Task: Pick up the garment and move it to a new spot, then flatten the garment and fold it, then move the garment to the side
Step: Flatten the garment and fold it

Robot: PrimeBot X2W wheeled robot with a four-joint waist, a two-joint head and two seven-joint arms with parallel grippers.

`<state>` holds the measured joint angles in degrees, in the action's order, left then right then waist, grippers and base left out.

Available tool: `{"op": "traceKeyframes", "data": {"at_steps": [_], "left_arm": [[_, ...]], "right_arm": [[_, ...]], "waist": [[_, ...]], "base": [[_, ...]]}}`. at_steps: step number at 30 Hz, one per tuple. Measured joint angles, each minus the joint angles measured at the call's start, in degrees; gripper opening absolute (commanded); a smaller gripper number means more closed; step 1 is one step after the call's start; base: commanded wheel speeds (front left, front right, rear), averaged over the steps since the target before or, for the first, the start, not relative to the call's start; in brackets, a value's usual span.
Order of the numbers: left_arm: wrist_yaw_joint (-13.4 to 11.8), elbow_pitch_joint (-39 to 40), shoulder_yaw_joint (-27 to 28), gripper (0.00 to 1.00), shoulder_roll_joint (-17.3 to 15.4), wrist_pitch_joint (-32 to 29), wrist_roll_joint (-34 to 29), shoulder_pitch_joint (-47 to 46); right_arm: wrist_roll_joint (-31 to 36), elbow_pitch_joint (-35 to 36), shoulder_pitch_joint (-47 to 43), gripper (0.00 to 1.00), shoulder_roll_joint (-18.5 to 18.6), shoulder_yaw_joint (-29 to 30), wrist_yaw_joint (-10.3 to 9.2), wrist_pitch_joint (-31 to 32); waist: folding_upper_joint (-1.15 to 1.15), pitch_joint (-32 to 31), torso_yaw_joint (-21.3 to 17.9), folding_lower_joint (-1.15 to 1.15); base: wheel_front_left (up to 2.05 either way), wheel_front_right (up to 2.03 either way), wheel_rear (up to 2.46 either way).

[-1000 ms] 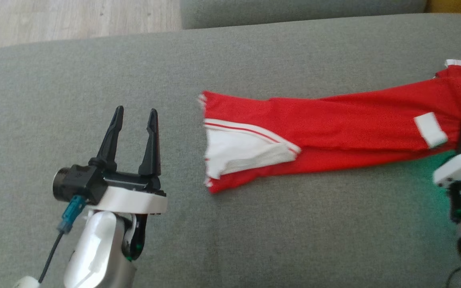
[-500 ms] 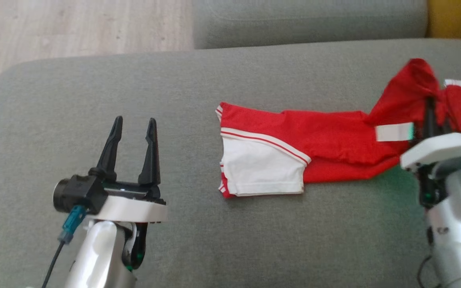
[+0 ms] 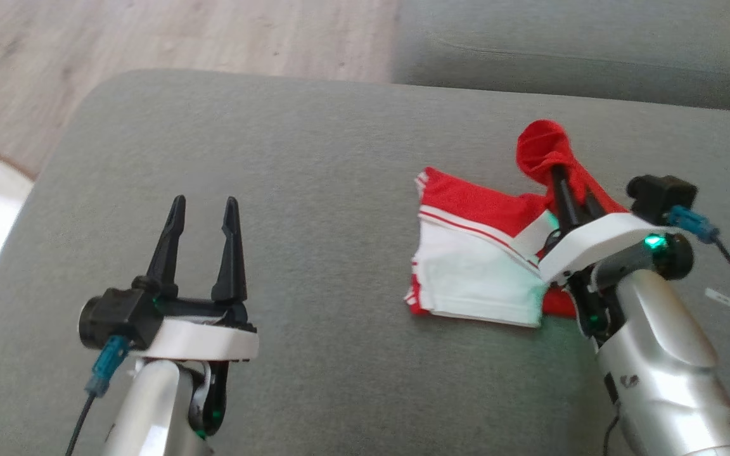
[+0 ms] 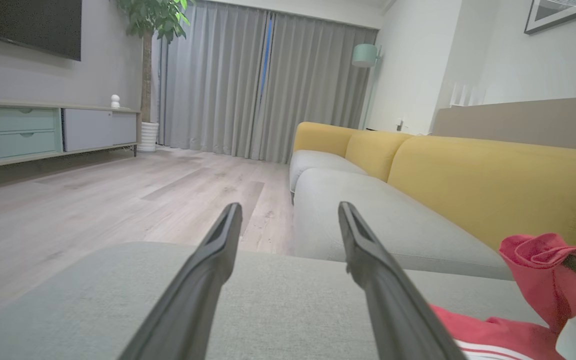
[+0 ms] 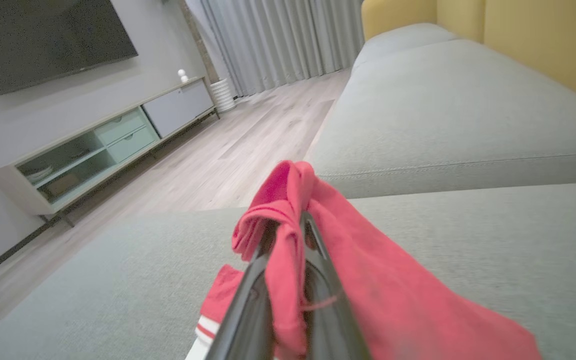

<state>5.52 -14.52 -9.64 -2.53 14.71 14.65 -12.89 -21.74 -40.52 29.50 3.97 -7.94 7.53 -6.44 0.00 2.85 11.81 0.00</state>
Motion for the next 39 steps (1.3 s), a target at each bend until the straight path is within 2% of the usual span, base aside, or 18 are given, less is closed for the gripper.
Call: {"op": "traceKeyframes", "data": {"at_steps": [8,14,15,16,17,23,27,30,33,39], "left_arm": [[0.02,-0.31,-1.13,1.0,0.0,0.0,0.01,-0.02],[0.05,-0.65,-1.37,1.0,0.0,0.0,0.2,-0.04],[0.07,-0.7,-1.38,1.0,0.0,0.0,0.31,-0.04],[0.1,-0.77,-1.38,1.0,0.0,0.0,0.46,-0.04],[0.11,-0.83,-1.42,1.0,0.0,0.0,0.48,-0.04],[0.12,-1.24,-1.33,1.0,0.0,0.0,0.41,-0.06],[0.2,-1.37,-1.18,1.0,0.0,0.0,0.4,-0.09],[0.36,-1.35,-0.99,1.0,0.0,0.0,0.4,-0.1],[0.35,-1.18,-0.54,1.0,0.0,0.0,0.33,-0.1],[0.3,0.13,0.44,1.0,0.0,0.0,0.33,-0.12]], "right_arm": [[-5.68,-4.31,-0.35,0.0,-0.12,-7.99,0.0,-0.6],[-7.77,-9.76,-0.96,0.0,-0.15,-11.77,0.0,-2.81],[-8.18,-10.76,-0.92,0.15,-0.16,-12.18,0.0,-3.19],[-8.75,-11.58,-0.9,0.79,-0.15,-12.59,0.0,-3.26],[-10.02,-12.05,-0.9,1.0,-0.15,-13.54,0.0,-3.21],[-19.36,-7.08,-0.92,1.0,-0.13,-25.97,0.0,-0.65],[-22.74,-4.8,-0.87,1.0,-0.24,-30.4,0.0,-0.19],[-22.59,-5.42,-0.39,1.0,-0.26,-30.21,0.0,-2.22],[-18.4,-7.5,1.73,1.0,-0.08,-28.52,0.0,-5.21],[-9.03,-6.6,5.03,1.0,3.8,-19.67,0.0,-7.78]], "waist": [[0.0,0.88,6.65,0.0],[0.0,1.69,9.91,0.0],[0.0,1.83,10.22,0.0],[0.0,1.98,10.44,0.0],[0.0,2.09,10.59,0.0],[0.0,2.05,9.64,0.0],[0.0,1.57,7.87,0.0],[0.0,1.17,6.08,0.0],[0.0,0.88,3.97,0.0],[0.0,0.62,-0.99,0.0]], "base": [[0.0,0.0,0.0],[0.0,0.0,0.0],[0.0,0.0,0.0],[0.0,0.0,0.0],[0.0,0.0,0.0],[0.0,0.0,0.0],[0.0,0.0,0.0],[0.0,0.0,0.0],[0.0,0.0,0.0],[0.0,0.0,0.0]]}}
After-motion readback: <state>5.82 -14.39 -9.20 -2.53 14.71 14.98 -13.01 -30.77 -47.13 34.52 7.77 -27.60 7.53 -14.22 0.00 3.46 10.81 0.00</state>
